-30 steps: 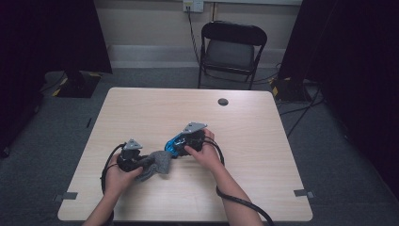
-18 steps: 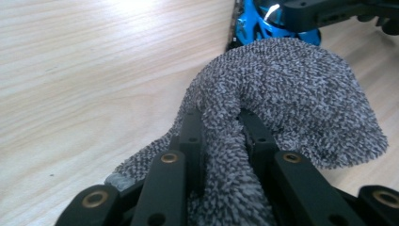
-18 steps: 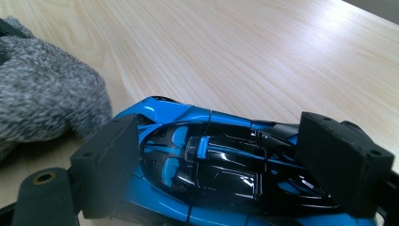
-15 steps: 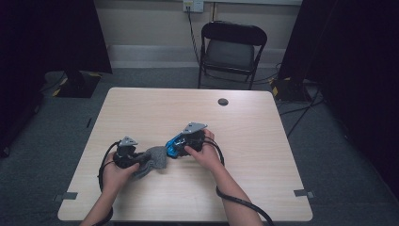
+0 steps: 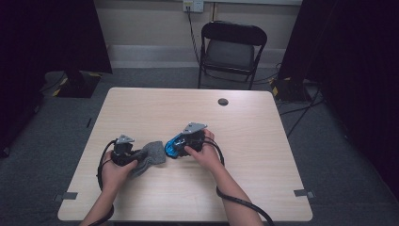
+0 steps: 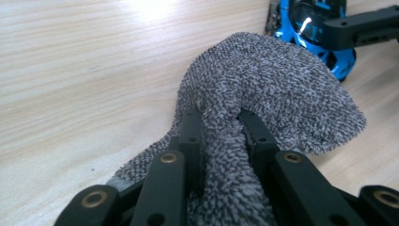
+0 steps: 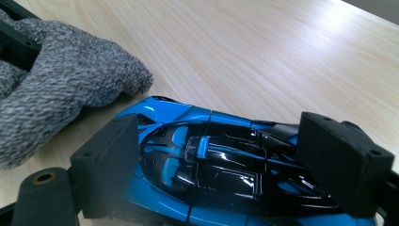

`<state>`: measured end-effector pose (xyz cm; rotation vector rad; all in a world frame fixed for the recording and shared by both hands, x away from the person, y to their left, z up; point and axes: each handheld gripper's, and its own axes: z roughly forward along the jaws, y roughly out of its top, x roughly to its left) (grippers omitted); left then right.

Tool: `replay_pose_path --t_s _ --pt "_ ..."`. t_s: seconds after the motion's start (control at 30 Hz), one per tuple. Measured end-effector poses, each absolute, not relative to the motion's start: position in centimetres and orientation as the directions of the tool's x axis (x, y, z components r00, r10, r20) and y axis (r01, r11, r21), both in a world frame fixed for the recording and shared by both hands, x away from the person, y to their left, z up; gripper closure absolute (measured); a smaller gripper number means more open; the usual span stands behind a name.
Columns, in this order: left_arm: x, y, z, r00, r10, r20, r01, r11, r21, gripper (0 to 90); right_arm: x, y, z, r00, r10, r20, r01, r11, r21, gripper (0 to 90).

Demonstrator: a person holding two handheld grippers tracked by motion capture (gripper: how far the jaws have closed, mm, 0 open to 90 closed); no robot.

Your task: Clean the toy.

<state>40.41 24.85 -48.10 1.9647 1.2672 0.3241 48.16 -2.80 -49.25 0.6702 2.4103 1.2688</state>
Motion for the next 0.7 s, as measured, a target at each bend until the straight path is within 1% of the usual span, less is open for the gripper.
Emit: replay_pose_path --t_s 0.07,0.13,0.2,0.27,0.33,0.5,0.7 --pt "40.44 25.03 -48.14 0.477 0.859 -0.188 0.66 -0.209 0.721 72.5 48.16 -2.81 -49.25 -0.833 0.548 -0.073 0.25 0.491 0.834 13.7" --pt "40.5 25.19 -48.31 0.5 0.841 -0.208 0.658 -0.213 0.723 69.5 48.16 -2.81 -49.26 -0.833 0.548 -0.073 0.249 0.491 0.835 13.7" --pt "40.52 25.38 -48.42 0.528 0.82 -0.221 0.652 -0.224 0.724 64.5 48.15 -2.82 -49.27 -0.833 0.548 -0.074 0.249 0.491 0.835 13.7" --pt "40.38 25.41 -48.39 0.551 0.806 -0.217 0.634 -0.235 0.737 58.5 48.14 -2.82 -49.29 -0.833 0.548 -0.074 0.247 0.489 0.837 13.7" --pt "40.25 25.46 -48.23 0.571 0.797 -0.197 0.617 -0.258 0.744 55.1 48.14 -2.82 -49.29 -0.833 0.548 -0.074 0.247 0.489 0.837 13.7" --pt "40.01 25.51 -47.92 0.596 0.784 -0.175 0.597 -0.286 0.749 55.4 48.13 -2.81 -49.3 -0.833 0.548 -0.073 0.247 0.488 0.837 13.7" --pt "39.74 25.42 -48.26 0.631 0.759 -0.164 0.59 -0.332 0.736 58.1 48.14 -2.83 -49.29 -0.834 0.546 -0.074 0.246 0.49 0.836 13.7"
